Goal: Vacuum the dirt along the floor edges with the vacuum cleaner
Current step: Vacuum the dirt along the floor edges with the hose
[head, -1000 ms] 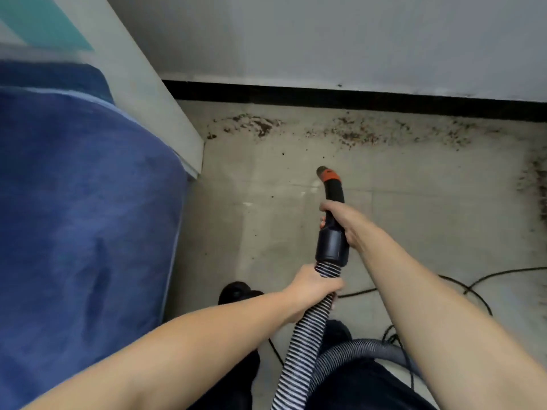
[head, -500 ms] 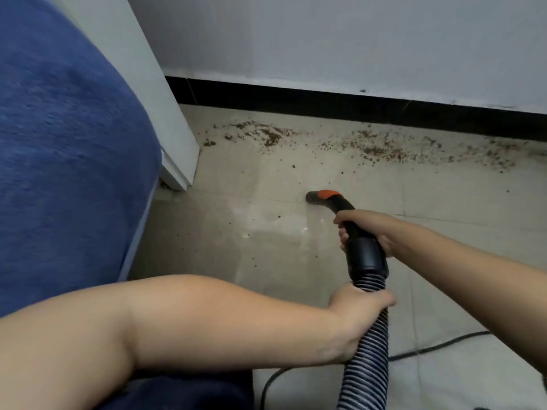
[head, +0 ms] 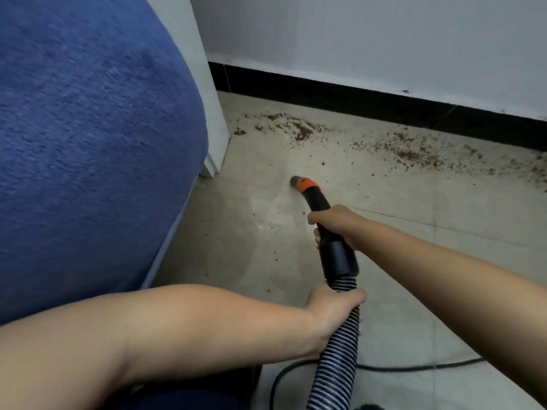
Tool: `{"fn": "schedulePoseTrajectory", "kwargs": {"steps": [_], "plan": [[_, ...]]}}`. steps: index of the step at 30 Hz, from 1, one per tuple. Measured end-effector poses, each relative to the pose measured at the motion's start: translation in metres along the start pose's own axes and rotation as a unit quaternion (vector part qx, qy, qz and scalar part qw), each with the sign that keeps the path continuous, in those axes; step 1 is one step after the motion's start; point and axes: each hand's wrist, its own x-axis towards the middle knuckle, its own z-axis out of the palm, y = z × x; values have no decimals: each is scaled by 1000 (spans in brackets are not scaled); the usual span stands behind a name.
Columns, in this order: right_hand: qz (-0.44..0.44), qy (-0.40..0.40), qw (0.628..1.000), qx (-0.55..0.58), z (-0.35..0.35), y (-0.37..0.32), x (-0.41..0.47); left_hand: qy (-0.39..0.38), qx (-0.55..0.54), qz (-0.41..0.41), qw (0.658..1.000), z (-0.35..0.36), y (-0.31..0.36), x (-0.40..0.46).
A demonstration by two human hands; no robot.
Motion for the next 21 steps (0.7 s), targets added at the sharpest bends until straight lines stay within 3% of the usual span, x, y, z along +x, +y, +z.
{"fn": "schedulePoseTrajectory", "kwargs": {"steps": [5,8,13,21], "plan": [[-24,23,999,17,14,-3,11,18,-1,-13,1000,-21,8,9],[-29,70,994,83,3,-3,17,16,5,-22,1000,-25,21,12],[13,129,982,137,-31,27,7,-30,47,-42,998,-1,11,2],[-16,131,983,130,-38,11,23,-3,10,-3,1000,4,19,21]]}}
